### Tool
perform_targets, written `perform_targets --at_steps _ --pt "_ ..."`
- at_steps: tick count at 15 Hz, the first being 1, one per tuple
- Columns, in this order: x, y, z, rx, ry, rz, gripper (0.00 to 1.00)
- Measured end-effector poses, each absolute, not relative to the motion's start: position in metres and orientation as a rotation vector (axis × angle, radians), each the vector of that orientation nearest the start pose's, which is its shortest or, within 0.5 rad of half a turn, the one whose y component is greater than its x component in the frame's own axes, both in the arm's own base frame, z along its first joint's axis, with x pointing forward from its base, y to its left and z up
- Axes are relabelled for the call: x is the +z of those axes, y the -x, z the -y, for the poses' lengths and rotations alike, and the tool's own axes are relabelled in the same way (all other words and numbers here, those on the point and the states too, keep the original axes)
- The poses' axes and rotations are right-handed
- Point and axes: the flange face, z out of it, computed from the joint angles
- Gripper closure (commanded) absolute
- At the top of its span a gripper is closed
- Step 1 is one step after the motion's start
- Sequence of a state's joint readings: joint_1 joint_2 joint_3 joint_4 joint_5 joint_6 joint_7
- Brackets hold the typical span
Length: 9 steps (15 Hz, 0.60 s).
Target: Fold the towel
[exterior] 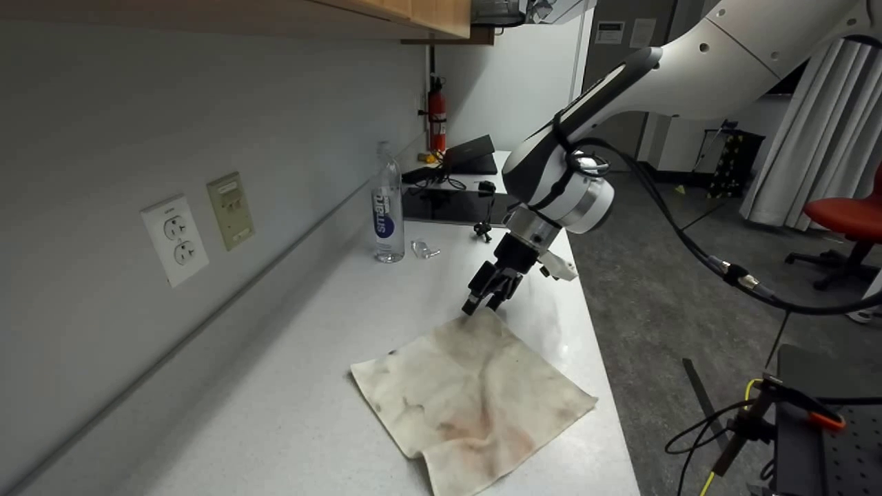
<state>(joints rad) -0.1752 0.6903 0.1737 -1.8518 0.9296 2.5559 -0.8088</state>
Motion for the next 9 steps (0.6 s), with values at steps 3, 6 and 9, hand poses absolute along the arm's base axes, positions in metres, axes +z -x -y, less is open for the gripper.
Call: perform_targets --at_steps 3,6,9 --pt "0.152 -0.641 0.014 -0.303 2.550 -0.080 0.00" --pt "0.155 -0.643 0.004 -0.286 2.534 -0.124 0.00" --pt "0.155 -0.642 -0.008 -0.255 2.524 -0.170 0.00"
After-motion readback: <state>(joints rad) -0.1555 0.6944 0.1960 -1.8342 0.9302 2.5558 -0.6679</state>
